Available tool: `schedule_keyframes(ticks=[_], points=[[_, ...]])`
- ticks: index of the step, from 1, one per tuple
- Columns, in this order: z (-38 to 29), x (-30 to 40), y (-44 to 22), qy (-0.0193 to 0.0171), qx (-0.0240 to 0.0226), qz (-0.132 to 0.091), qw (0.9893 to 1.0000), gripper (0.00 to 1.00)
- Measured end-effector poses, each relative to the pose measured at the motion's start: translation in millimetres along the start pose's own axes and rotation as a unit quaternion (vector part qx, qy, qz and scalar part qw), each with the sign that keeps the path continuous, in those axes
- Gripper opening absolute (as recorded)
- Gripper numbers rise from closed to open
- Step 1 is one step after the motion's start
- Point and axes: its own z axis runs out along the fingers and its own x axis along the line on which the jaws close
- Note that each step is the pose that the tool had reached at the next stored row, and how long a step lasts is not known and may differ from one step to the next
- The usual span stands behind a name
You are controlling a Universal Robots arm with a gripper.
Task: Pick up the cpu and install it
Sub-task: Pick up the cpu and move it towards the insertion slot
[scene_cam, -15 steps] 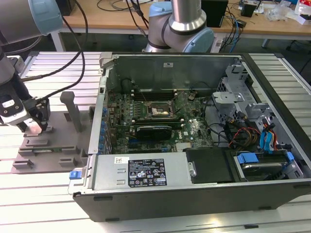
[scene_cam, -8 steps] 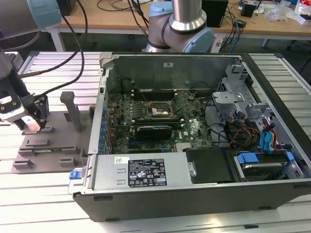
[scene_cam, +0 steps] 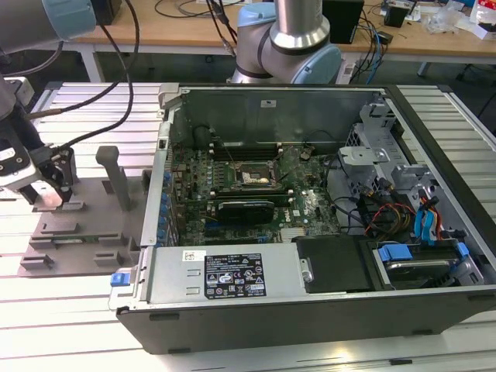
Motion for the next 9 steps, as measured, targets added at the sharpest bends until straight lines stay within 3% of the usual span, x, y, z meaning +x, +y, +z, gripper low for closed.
schedule_keyframes(ticks=[9], points=[[-13.0,-0.4,0.1,0.0000,0.0000,0.000,1.0000,0.55]])
